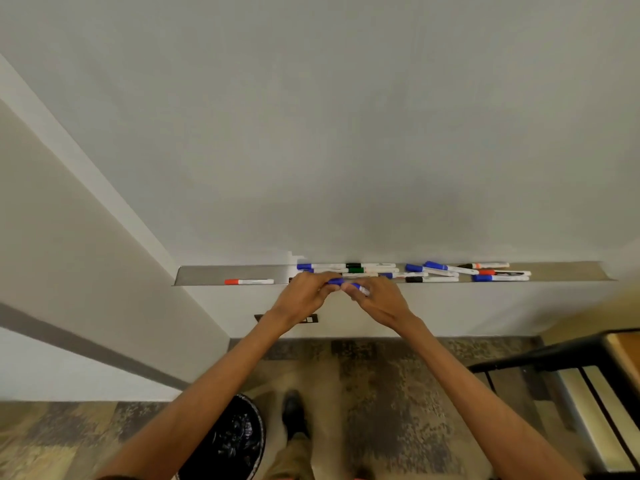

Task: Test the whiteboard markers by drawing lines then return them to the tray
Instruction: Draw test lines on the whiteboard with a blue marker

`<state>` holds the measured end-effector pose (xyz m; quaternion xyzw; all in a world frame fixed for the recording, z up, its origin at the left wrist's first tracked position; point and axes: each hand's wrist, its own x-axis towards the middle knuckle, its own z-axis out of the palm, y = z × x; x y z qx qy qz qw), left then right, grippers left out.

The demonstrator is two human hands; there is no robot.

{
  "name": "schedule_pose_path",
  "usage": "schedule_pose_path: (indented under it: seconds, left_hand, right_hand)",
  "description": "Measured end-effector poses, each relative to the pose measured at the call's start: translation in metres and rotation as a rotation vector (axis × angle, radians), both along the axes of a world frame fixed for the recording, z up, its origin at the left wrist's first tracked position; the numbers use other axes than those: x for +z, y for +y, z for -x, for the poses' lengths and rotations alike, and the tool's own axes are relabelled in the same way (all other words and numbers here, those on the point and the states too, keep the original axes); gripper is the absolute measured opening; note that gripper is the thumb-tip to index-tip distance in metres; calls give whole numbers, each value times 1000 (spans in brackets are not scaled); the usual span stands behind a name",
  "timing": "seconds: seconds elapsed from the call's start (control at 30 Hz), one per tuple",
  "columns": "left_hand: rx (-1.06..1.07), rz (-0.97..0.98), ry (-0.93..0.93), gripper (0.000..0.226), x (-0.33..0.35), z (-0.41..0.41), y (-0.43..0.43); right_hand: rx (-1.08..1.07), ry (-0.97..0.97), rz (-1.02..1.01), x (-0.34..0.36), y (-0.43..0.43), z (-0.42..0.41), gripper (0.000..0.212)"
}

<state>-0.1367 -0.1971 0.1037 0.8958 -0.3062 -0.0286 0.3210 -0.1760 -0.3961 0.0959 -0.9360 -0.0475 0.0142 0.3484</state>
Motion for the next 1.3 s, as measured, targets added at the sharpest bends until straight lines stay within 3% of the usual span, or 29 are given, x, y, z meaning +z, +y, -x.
schedule_pose_path:
  seconds: [0.13,0.23,0.43,0.53,0.77,1.03,1.17,1.3]
  left_hand:
    - [206,209,18,24,16,16,-13]
    - [247,337,1,24,36,23,-21]
    - [306,441,-94,19,92,23,-46]
    - [318,535,-108,23,124,18,-55]
    - [381,587,-295,37,196,-2,-58]
    - [613,493,-670,35,300,-34,-57]
    - [570,547,-741,46,345,-55,-58]
    - [435,521,-905,43,395,-79,-58]
  right_hand:
    - [-120,-114,-196,14,-7,13,45]
    - [-170,-193,-305,35,-8,10,43]
    - [-238,-244,-531,94,-1,-8,13]
    - [-220,-277,-613,131,-1,-14,19]
    - [-86,-619,-563,218,-13,-25,21]
    - [4,-783,-632,323,-26,-53,27]
    - [72,-852,-633,376,-33,-64,44]
    - [104,-1006,-552,425,-46,-74,47]
